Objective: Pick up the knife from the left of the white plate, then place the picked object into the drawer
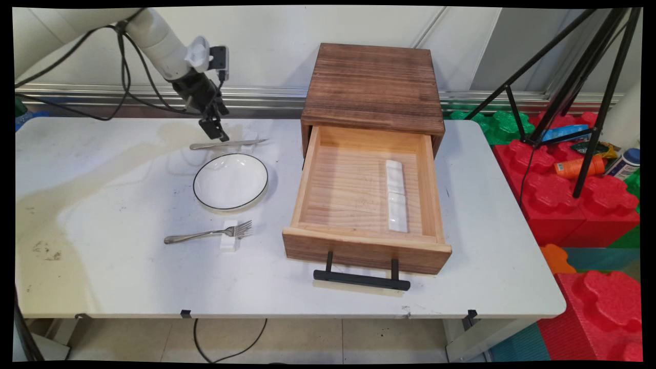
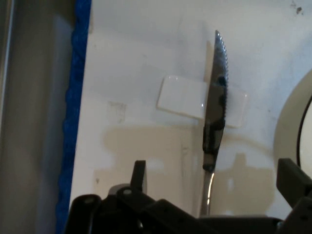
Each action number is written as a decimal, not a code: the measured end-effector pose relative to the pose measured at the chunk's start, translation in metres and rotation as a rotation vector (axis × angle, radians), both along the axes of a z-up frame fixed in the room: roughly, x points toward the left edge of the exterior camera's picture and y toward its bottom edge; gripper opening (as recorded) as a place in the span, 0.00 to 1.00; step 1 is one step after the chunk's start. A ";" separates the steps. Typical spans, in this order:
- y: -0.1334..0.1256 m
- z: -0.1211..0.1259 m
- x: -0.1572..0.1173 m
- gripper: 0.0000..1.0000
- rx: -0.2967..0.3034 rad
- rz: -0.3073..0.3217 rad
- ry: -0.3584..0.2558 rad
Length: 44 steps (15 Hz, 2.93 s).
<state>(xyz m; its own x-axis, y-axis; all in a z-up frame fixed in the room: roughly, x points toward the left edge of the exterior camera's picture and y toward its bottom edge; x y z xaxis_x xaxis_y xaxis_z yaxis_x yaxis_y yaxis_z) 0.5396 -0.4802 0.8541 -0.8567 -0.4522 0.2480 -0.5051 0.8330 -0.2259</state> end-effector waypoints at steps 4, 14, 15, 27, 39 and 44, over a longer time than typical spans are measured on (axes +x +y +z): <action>-0.019 -0.021 -0.002 1.00 0.037 -0.025 0.005; -0.039 -0.046 0.003 1.00 0.091 -0.050 0.000; -0.040 -0.047 0.004 1.00 0.096 -0.051 -0.001; -0.043 -0.053 0.012 0.00 0.127 -0.065 0.009; -0.009 0.019 0.005 0.00 -0.033 0.192 0.024; 0.006 0.069 -0.019 0.00 -0.115 0.242 0.063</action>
